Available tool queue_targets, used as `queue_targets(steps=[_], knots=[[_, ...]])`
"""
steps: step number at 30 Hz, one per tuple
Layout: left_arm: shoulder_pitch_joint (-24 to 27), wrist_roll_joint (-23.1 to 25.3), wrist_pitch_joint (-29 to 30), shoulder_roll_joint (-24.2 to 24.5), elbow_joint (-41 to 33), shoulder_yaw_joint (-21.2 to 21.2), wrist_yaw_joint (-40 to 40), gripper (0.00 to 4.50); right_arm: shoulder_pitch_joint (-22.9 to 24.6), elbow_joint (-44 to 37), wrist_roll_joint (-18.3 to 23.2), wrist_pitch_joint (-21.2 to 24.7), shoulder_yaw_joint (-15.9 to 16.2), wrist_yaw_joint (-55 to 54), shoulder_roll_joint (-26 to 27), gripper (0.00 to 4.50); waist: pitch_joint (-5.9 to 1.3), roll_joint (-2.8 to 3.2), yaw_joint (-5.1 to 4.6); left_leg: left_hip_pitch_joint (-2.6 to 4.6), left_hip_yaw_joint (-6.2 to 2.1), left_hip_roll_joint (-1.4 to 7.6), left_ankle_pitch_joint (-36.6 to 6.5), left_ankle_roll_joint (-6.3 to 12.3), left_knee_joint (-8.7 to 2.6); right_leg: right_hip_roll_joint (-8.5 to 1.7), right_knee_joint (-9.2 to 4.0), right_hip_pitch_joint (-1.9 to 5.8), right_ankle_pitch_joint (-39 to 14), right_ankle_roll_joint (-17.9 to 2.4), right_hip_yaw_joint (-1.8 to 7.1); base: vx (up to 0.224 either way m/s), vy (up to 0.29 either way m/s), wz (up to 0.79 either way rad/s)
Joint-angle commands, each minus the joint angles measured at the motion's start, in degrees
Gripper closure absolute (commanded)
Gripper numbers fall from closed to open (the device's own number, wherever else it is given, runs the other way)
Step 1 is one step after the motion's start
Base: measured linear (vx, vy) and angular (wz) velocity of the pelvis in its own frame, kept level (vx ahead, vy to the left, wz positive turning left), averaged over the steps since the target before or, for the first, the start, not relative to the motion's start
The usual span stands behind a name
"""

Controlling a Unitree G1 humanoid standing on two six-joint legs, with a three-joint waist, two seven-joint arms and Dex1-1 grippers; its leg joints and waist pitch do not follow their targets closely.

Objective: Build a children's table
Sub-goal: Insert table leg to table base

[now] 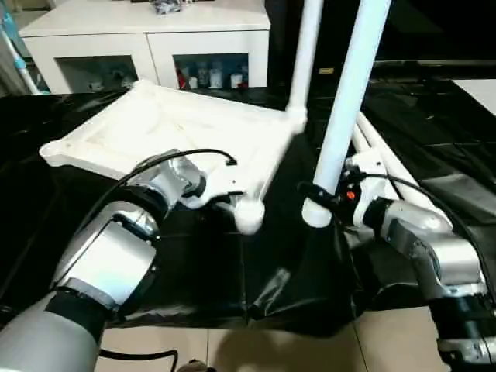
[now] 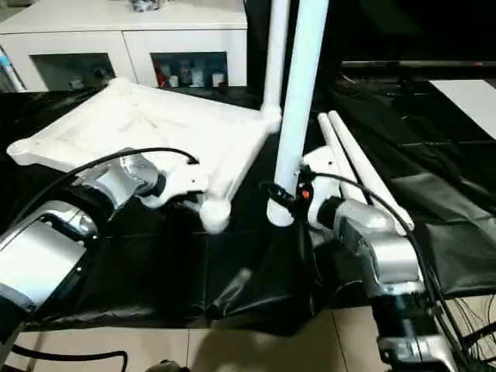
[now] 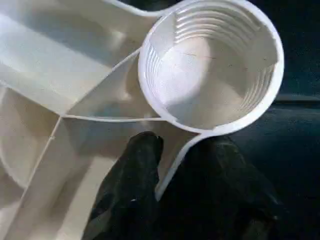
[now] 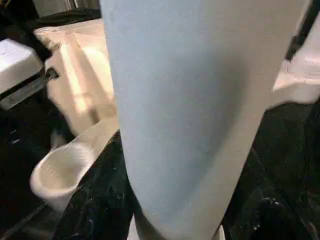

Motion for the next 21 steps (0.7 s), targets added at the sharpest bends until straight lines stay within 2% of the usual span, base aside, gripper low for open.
queue_targets(steps=[1,2,4,6,9,11,12,14,16,19,21], knots=[[1.9,0.8,0.5,-0.3,0.4,-1.3,-2.4,3.24,-0.8,0.6,-0.3,-1.2,0.7,0.4,-0.2,2.63,-4.72,-1.1,0.45,0.9,-0.24,0.59,-7.8,3.57,-3.32,-4.11,-4.25,3.5,-2.4,-15.2,2.02,0.0,0.0,0.0],[2.3,0.8,0.6,-0.3,0.2,-1.4,-2.3,3.24,-0.9,0.7,-0.4,-1.4,0.8,0.4,-0.1,2.63,-4.75,-1.2,0.52,0.9,-0.25,0.62,-7.8,3.65,-3.33,-4.15,-4.2,3.54,-2.0,-15.3,1.97,0.0,0.0,0.0],[3.2,0.8,0.8,-0.3,-0.3,-1.4,-1.9,3.42,-1.0,1.0,-0.5,-1.7,0.9,0.4,0.1,2.63,-4.75,-1.0,0.65,0.92,-0.29,0.67,-7.8,3.82,-3.36,-4.21,-4.16,3.52,-1.5,-15.6,1.91,0.0,0.0,0.0],[4.7,0.5,0.9,-0.2,-1.1,-0.8,-1.6,3.54,-1.2,1.4,-0.7,-2.1,0.9,0.3,0.5,2.63,-4.76,-1.18,0.65,0.87,-0.29,0.69,-7.8,3.86,-3.39,-4.21,-4.09,3.58,-1.3,-15.6,1.9,0.0,0.0,0.0],[5.6,0.4,1.5,-0.1,-1.8,-0.2,-1.0,3.71,-1.2,1.6,-0.7,-2.4,0.9,0.4,0.6,2.63,-4.58,-1.18,0.57,0.93,-0.22,0.67,-8.4,3.89,-3.48,-4.19,-4.36,3.44,-2.9,-15.4,1.9,0.0,0.0,0.0],[7.5,-1.6,4.8,-0.6,-3.3,2.6,2.1,3.75,-1.1,1.9,-0.7,-2.8,0.9,0.5,1.0,2.63,-4.52,-1.27,0.56,0.99,-0.21,0.71,-9.2,3.6,-3.57,-4.27,-4.46,3.5,-4.6,-15.2,1.89,0.0,0.0,0.0],[8.3,-2.6,6.2,-0.8,-3.9,3.8,3.5,3.78,-1.0,2.1,-0.6,-3.0,1.0,0.5,1.1,2.63,-4.3,-1.31,0.41,1.2,-0.16,0.7,-10.6,3.41,-3.68,-4.3,-4.81,3.34,-7.6,-14.8,1.84,0.0,0.0,0.0],[9.1,-4.1,8.1,-1.2,-4.4,5.2,5.0,3.83,-1.0,2.2,-0.5,-3.2,1.0,0.5,1.2,2.63,-4.23,-1.32,0.4,1.25,-0.13,0.67,-11.2,3.21,-3.7,-4.38,-4.97,3.31,-9.8,-14.4,1.85,0.0,0.0,0.0],[10.2,-5.2,10.0,-1.5,-5.4,6.5,6.9,3.84,-1.0,2.4,-0.4,-3.3,1.0,0.4,1.4,2.63,-3.92,-1.36,0.24,1.35,-0.22,0.54,-12.9,2.7,-3.96,-4.42,-5.6,3.24,-15.3,-12.9,1.79,0.0,0.0,0.0],[13.1,-6.8,13.7,-2.2,-8.1,9.2,13.3,3.91,-1.3,3.0,-0.4,-3.7,1.0,0.4,1.8,2.63,-3.76,-1.64,-0.26,1.47,-0.24,0.4,-14.2,2.33,-4.13,-4.34,-5.98,3.18,-19.3,-11.4,1.71,0.0,0.0,0.0],[15.1,-6.8,11.9,-2.5,-10.7,10.2,16.3,3.96,-1.4,3.3,-0.4,-3.7,1.0,0.4,2.0,2.63,-3.93,-1.55,-0.4,1.44,-0.36,0.48,-14.1,2.28,-4.18,-4.4,-6.04,3.16,-19.7,-10.9,1.69,0.0,0.0,0.0]])
